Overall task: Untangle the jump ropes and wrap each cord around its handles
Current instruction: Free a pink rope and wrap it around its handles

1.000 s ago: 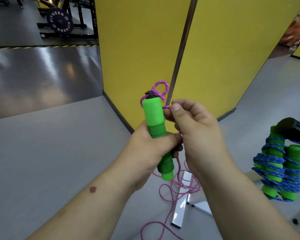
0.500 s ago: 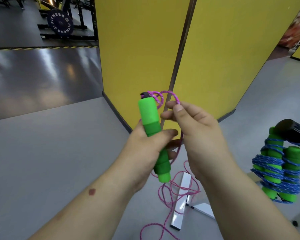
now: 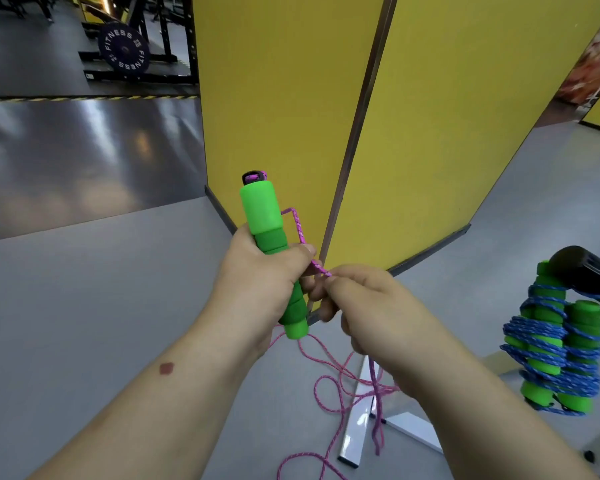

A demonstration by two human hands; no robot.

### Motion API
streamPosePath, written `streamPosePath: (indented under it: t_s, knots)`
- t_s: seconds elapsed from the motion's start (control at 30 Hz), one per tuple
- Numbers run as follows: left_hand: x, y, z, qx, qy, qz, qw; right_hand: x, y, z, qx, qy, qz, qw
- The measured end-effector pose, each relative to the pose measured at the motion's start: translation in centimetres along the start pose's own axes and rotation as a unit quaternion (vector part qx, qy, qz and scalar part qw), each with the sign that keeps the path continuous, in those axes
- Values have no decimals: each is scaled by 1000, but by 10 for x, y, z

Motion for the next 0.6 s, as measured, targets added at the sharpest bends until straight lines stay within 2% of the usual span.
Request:
streamPosePath:
  t_s: [0.07, 0.17, 0.3, 0.47, 0.6]
  knots:
    - [-2, -2, 5, 7, 5, 1, 1000, 10, 2, 13, 47, 64, -59, 995]
    - [-28, -16, 17, 49, -11, 78, 996, 30, 1, 33, 103, 227, -141, 958]
    - [-64, -37, 21, 21, 26, 181, 983, 44, 0, 36, 120, 222, -184, 950]
    - [-55, -29, 7, -34, 37, 138, 989, 23, 9, 14, 74, 271, -127, 951]
    - [-35, -19, 3, -33, 43, 74, 996, -5, 7, 1, -4, 279, -24, 960]
Point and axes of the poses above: each hand's wrist, its own y-axis towards the middle knuckle, its own x-axis out of the back of the hand, z = x × y, the point moved 10 cm from there along y, towards the middle knuckle, and after that the axes turned 10 degrees about x, right-handed, at the moved point
